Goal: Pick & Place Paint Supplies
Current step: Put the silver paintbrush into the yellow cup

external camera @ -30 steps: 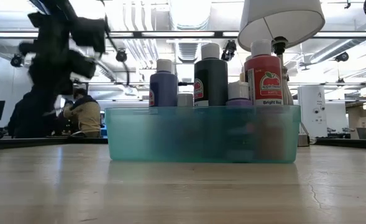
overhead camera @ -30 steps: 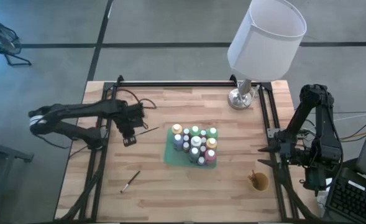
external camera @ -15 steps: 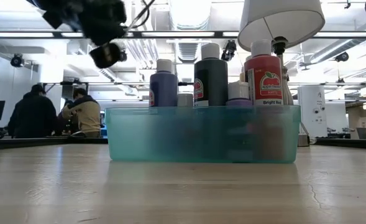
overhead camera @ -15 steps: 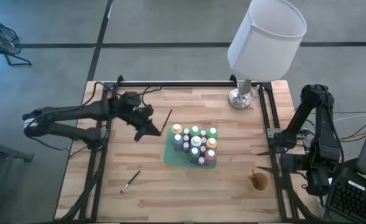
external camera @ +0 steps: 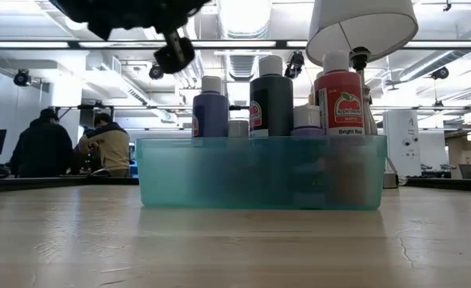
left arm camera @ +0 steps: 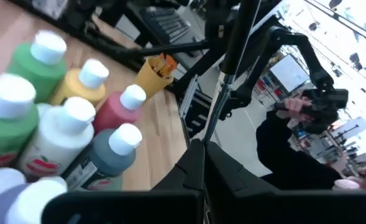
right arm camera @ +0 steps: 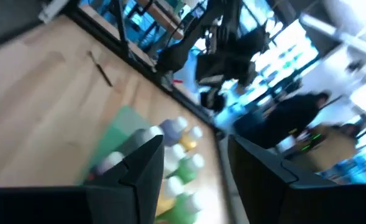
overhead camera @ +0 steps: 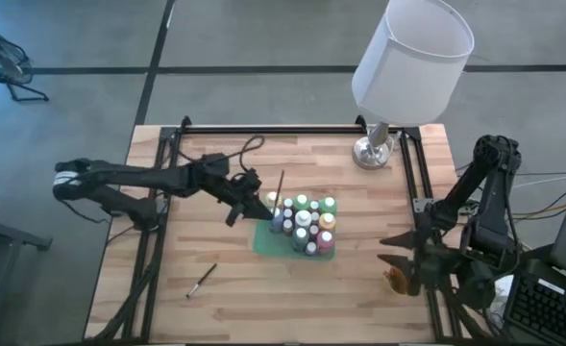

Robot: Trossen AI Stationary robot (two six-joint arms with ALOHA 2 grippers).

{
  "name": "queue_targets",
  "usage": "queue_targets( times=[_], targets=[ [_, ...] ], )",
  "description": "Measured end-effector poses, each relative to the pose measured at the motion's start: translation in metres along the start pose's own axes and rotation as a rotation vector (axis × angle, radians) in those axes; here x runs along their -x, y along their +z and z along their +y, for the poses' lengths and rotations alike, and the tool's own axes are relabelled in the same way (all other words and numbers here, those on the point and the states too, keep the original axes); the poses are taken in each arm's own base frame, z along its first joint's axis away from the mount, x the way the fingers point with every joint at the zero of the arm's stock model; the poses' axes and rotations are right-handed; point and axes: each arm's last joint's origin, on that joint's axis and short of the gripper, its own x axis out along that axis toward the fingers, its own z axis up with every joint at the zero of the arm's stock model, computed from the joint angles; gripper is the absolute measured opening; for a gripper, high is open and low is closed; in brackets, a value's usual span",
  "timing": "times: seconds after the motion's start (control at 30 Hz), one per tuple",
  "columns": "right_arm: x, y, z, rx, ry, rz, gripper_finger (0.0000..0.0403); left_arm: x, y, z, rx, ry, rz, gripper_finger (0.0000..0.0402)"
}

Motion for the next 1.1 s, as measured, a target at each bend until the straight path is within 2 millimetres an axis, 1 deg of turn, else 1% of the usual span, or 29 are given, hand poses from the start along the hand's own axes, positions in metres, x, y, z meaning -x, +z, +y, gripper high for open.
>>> queue_targets(
  times=[0.13, 0.23, 0.3, 0.4, 0.53, 0.63, 0.77, 0.87, 1.0, 1.03, 1.1],
  targets=[
    [-0.011, 0.011, 0.003, 0.171, -0.034, -0.008, 0.0164, -0.021, 0.000, 0.007, 0.039, -0.007, 0.032, 0.0002],
    [-0.019, 0.018, 0.007, 0.323, -0.062, -0.004, 0.0154, -0.036, 0.003, 0.007, 0.038, -0.042, 0.065, 0.0001],
    [-0.024, 0.021, 0.010, 0.436, -0.111, 0.015, 0.0146, -0.046, 0.006, 0.004, 0.036, -0.079, 0.096, 0.0001],
    [-0.035, 0.024, 0.016, 0.636, -0.188, 0.077, 0.0135, -0.058, 0.012, -0.001, 0.028, -0.122, 0.121, 0.0001],
    [-0.053, 0.024, 0.027, 0.896, -0.264, 0.200, 0.0120, -0.069, 0.020, -0.007, 0.009, -0.160, 0.133, 0.0001],
    [-0.068, 0.021, 0.033, 0.945, -0.264, 0.248, 0.0108, -0.075, 0.022, -0.010, 0.011, -0.165, 0.143, 0.0001],
    [-0.086, 0.022, 0.034, 0.978, -0.270, 0.305, 0.0095, -0.082, 0.024, -0.012, 0.023, -0.170, 0.151, 0.0001],
    [-0.097, 0.028, 0.032, 0.994, -0.257, 0.322, 0.0086, -0.088, 0.022, -0.012, 0.053, -0.170, 0.167, 0.0001],
    [-0.105, 0.041, 0.028, 1.005, -0.247, 0.326, 0.0075, -0.096, 0.020, -0.014, 0.065, -0.179, 0.183, 0.0001],
    [-0.106, 0.044, 0.028, 0.995, -0.250, 0.326, 0.0073, -0.097, 0.021, -0.016, 0.057, -0.183, 0.182, 0.0001],
    [-0.107, 0.051, 0.023, 0.921, -0.267, 0.316, 0.0069, -0.097, 0.022, -0.018, 0.041, -0.189, 0.181, 0.0001]
  ],
)
